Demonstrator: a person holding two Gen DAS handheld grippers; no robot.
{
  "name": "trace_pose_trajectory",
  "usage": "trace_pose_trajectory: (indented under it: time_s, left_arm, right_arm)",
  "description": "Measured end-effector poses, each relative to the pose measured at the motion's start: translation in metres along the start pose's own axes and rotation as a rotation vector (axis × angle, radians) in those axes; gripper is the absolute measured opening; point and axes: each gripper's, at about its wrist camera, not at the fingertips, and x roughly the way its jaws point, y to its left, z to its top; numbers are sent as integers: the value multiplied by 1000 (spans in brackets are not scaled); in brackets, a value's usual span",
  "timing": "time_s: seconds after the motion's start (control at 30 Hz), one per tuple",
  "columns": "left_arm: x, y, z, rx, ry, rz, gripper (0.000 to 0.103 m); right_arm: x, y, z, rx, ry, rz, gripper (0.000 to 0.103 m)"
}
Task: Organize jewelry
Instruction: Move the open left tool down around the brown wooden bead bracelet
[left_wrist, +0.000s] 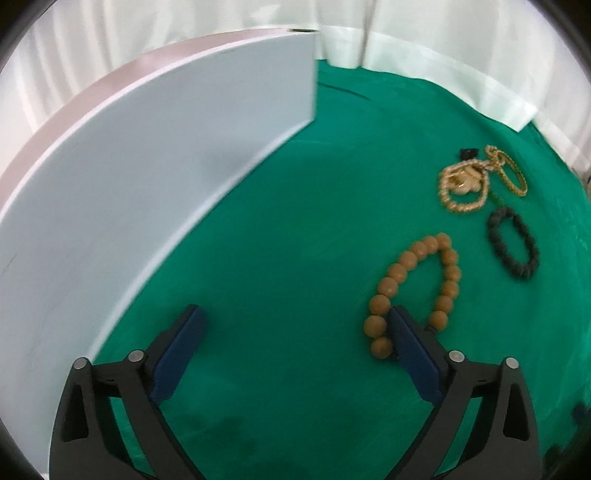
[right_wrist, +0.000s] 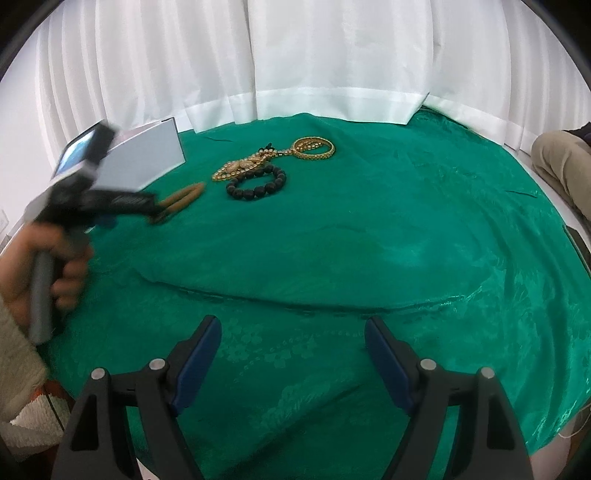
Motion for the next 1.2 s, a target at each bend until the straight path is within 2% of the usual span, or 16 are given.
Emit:
trace_pose_trajectory:
  time_s: [0.13, 0.27, 0.37, 0.5, 0.53, 0.6, 0.67, 0.77, 0.8, 0.97, 1.13, 1.17, 1.2]
  left_arm:
    - [-4, 12, -12, 16, -56, -24, 103]
    - [-7, 13, -16, 21, -62, -35, 103]
    - [-7, 13, -21, 24, -66, -41, 103]
    - [-7, 15, -16, 25, -68, -44, 103]
    - [-7, 14, -16, 25, -68, -44, 103]
    - [-6, 14, -15, 25, -68, -44, 102]
    - [-6, 13, -15, 25, -68, -44, 103]
    - [-5, 13, -15, 24, -68, -45, 102]
    - [-5, 13, -14, 25, -68, -46, 102]
    - [-5, 13, -14, 24, -68, -45, 102]
    - [-5, 13, -14, 24, -68, -44, 103]
    - [-5, 13, -14, 23, -68, -45, 103]
    - [-5, 13, -14, 23, -68, -45, 103]
  right_arm:
    - [2, 5, 3, 4, 18, 10, 82]
    - [-1, 8, 14, 7, 29, 44, 82]
    - [-2, 5, 38, 19, 30, 86, 82]
    - [13, 4, 98, 7, 34, 181, 81]
    - [25, 7, 118, -7, 52, 212, 78]
    - [51, 17, 151, -38, 102, 276, 43]
    - [84, 29, 183, -58, 150, 313, 40]
    - [120, 50, 207, -145, 130, 298, 40]
    - [137, 59, 211, -182, 152, 303, 40]
    - [188, 67, 210, -163, 222, 213, 40]
    - [204, 73, 207, -174, 224, 171, 41]
    - [205, 74, 208, -181, 222, 159, 40]
    - [205, 75, 209, -175, 224, 147, 33]
